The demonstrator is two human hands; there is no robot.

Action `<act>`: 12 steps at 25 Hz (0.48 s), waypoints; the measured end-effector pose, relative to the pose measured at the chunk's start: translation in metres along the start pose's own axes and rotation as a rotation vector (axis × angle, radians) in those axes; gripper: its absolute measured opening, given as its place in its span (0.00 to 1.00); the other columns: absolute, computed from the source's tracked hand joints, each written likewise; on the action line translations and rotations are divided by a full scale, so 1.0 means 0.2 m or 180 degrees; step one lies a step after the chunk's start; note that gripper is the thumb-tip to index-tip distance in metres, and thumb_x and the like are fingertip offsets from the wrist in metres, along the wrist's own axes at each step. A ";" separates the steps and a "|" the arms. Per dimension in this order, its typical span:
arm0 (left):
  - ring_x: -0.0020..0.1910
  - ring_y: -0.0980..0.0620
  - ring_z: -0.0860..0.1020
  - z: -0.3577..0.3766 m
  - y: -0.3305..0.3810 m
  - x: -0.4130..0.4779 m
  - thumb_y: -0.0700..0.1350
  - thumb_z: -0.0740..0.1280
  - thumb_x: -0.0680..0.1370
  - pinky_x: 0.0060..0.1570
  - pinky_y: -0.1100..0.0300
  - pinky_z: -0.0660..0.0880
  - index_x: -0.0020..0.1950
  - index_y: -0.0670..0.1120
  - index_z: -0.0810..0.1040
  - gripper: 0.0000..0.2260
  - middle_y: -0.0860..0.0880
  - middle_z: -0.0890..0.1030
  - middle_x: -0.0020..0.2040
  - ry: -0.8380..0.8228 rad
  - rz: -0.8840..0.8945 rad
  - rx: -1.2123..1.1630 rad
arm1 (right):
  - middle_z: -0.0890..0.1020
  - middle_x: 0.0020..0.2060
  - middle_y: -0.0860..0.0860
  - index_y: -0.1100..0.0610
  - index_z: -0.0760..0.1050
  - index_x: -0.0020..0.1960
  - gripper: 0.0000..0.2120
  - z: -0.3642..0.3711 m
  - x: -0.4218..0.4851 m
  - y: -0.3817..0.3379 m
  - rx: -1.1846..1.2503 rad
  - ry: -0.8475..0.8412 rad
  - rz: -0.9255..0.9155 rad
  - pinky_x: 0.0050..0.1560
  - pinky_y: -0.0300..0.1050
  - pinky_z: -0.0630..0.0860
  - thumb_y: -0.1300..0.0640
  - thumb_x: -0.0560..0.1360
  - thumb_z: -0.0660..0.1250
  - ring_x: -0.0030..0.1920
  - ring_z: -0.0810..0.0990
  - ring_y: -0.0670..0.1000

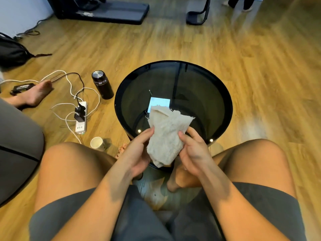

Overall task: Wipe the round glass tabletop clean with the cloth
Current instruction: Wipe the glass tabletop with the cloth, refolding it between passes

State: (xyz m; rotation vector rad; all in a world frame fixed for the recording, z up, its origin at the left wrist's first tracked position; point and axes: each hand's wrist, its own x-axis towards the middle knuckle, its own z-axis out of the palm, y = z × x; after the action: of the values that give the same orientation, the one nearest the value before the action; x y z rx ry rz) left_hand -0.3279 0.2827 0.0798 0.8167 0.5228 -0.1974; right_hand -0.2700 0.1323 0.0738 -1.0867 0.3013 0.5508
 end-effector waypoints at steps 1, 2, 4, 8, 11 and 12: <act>0.57 0.45 0.81 0.00 -0.02 0.01 0.46 0.66 0.78 0.57 0.49 0.76 0.58 0.42 0.79 0.12 0.43 0.83 0.57 0.0131 0.0098 0.0106 | 0.82 0.55 0.54 0.54 0.74 0.60 0.12 0.01 0.01 0.02 -0.0715 0.0419 -0.0263 0.58 0.52 0.79 0.60 0.78 0.67 0.56 0.82 0.53; 0.55 0.45 0.81 0.00 -0.03 0.02 0.44 0.68 0.77 0.54 0.49 0.77 0.54 0.43 0.79 0.08 0.43 0.84 0.55 0.0259 0.0211 0.0197 | 0.82 0.52 0.52 0.52 0.73 0.58 0.11 0.01 0.00 0.04 -0.1404 0.0731 -0.0610 0.55 0.49 0.79 0.56 0.77 0.69 0.54 0.82 0.51; 0.50 0.47 0.82 0.01 -0.05 0.03 0.43 0.70 0.75 0.52 0.49 0.78 0.53 0.44 0.80 0.08 0.44 0.84 0.52 0.0411 0.0423 0.0342 | 0.83 0.48 0.49 0.52 0.77 0.55 0.11 0.02 -0.01 0.03 -0.1964 0.0406 -0.0902 0.52 0.44 0.80 0.48 0.76 0.68 0.51 0.83 0.49; 0.51 0.47 0.83 0.00 -0.03 0.03 0.45 0.73 0.71 0.50 0.52 0.79 0.56 0.43 0.80 0.15 0.43 0.85 0.53 0.0597 0.0777 0.0422 | 0.86 0.51 0.51 0.54 0.78 0.60 0.15 0.04 -0.05 0.05 -0.1664 -0.0752 -0.0356 0.54 0.50 0.81 0.49 0.77 0.68 0.53 0.84 0.50; 0.61 0.40 0.79 -0.05 -0.01 0.07 0.48 0.67 0.78 0.58 0.46 0.77 0.59 0.42 0.80 0.13 0.40 0.83 0.59 0.0813 0.0574 -0.0311 | 0.83 0.57 0.57 0.60 0.77 0.63 0.14 0.00 0.00 0.03 -0.0612 -0.0467 -0.0346 0.60 0.57 0.77 0.55 0.80 0.63 0.59 0.81 0.58; 0.63 0.39 0.79 -0.07 0.00 0.07 0.52 0.65 0.79 0.57 0.45 0.77 0.61 0.42 0.80 0.17 0.40 0.82 0.60 0.0793 0.0394 -0.0469 | 0.82 0.59 0.59 0.61 0.75 0.64 0.14 -0.01 0.01 0.01 -0.0243 -0.0431 -0.0245 0.61 0.58 0.76 0.58 0.80 0.62 0.60 0.81 0.59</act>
State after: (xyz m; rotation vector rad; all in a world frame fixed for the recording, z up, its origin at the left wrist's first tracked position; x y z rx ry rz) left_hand -0.3202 0.2934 0.0654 0.7307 0.7100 0.0580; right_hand -0.2681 0.1310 0.0703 -1.1241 0.1205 0.5678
